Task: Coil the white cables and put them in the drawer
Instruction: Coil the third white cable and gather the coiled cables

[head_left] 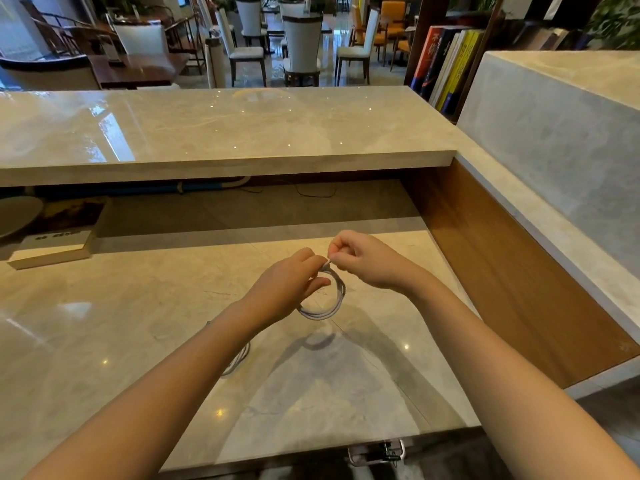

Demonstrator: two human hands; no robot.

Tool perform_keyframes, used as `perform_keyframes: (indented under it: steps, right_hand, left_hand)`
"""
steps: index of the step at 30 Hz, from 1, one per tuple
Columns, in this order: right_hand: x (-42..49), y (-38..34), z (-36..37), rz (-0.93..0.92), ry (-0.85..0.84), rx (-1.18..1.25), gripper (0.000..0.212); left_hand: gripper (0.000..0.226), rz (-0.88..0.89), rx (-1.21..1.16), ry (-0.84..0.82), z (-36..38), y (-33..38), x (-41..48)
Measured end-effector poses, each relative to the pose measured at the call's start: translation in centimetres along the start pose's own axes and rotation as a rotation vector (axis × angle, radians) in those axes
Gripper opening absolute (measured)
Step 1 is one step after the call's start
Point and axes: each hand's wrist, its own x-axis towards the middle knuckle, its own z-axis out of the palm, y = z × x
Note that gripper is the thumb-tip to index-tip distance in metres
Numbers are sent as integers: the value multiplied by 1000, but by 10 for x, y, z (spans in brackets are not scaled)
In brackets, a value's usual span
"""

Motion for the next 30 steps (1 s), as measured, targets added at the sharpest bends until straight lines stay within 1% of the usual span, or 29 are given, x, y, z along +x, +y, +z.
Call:
perform_keyframes:
  steps: [2,4,6,9,10,12,14,18,20,21,23,26,29,30]
  right_hand:
    - [-1,2,1,-44,-27,-128,5]
    - [-1,6,-2,-99,0,-268,5]
    - [-1,13,-6,-144,72,-356,7]
    - [-3,20,-1,-198,221,-469,11]
    - [-3,21,2,-218,264,-468,13]
    - [-4,18,9,-162,314,-332,15]
    - [-6,13,13,-63,306,-167,17]
    - [-8,9,17,43,230,182,25]
    - [-11,10,16,82,170,323,14]
    - [-12,9,17,102,148,382,12]
    - [-14,8,20,160,135,520,18]
    - [-16,5,23,236,123,667,13]
    - [-18,4,22,281,40,797,11]
    - [-18,4,22,281,9,836,11]
  left_hand:
    - [24,-27,24,-1,0,-2,1]
    - [20,-84,-127,-10,-4,-3,0]
    - [17,-128,-328,-7,-6,-3,0]
    - [17,-201,-503,53,-5,-2,-2]
    - [18,-220,-547,74,-4,-2,-3]
    - [19,-244,-595,128,-1,0,-5]
    - [18,-247,-562,198,-1,2,-6]
    - [20,-193,-458,316,-5,6,-9]
    - [21,-146,-388,359,-5,6,-10]
    - [22,-129,-351,379,-5,6,-10]
    - [22,-90,-251,421,-3,6,-11]
    - [22,-25,-100,449,1,3,-14]
    - [17,31,14,418,0,-2,-18]
    - [19,45,37,411,-1,-3,-19]
